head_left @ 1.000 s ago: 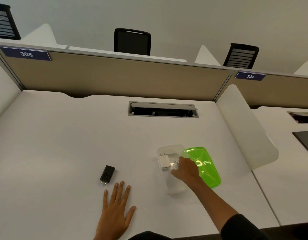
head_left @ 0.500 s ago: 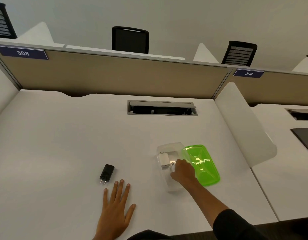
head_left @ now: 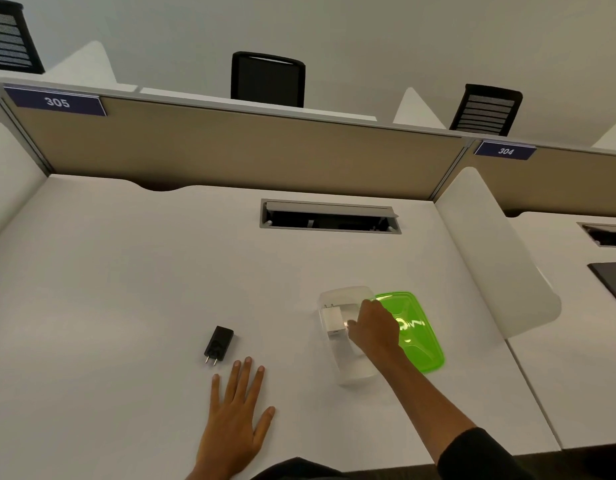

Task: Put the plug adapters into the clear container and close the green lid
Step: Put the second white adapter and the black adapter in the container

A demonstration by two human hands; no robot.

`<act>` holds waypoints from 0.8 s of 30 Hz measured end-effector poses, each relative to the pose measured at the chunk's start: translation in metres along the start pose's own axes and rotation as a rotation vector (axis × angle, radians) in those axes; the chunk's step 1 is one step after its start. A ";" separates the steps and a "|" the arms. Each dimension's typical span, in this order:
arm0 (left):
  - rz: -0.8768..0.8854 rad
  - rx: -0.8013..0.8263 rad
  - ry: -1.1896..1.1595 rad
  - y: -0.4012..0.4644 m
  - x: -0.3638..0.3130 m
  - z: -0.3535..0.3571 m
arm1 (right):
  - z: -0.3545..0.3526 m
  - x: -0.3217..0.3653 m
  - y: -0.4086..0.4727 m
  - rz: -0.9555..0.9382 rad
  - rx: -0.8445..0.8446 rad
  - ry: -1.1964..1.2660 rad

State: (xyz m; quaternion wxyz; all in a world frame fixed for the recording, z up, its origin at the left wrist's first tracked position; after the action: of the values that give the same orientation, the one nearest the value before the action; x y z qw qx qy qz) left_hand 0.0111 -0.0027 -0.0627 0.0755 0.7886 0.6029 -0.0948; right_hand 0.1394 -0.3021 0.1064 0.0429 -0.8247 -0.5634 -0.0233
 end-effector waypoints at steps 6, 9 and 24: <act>-0.002 -0.006 -0.007 -0.001 -0.002 -0.006 | -0.004 0.071 -0.013 -0.422 -0.206 0.298; -0.004 0.000 -0.005 0.000 -0.003 -0.009 | 0.013 0.119 -0.035 -0.682 -0.070 0.349; -0.020 0.038 -0.032 0.002 -0.005 -0.011 | 0.078 0.246 -0.086 -1.279 0.100 -0.156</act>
State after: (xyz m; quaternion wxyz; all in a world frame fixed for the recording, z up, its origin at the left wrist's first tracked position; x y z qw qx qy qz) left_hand 0.0126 -0.0058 -0.0506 0.0691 0.7822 0.6075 -0.1198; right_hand 0.1481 -0.0353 0.0540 0.0177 -0.3223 -0.9455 0.0421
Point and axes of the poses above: each hand's wrist, its own y-axis towards the middle knuckle, its own z-axis out of the palm, x = y × z, the point moved 4 cm from there along y, towards the middle knuckle, and after that the axes turned 9 degrees about -x, right-handed, at the moved point
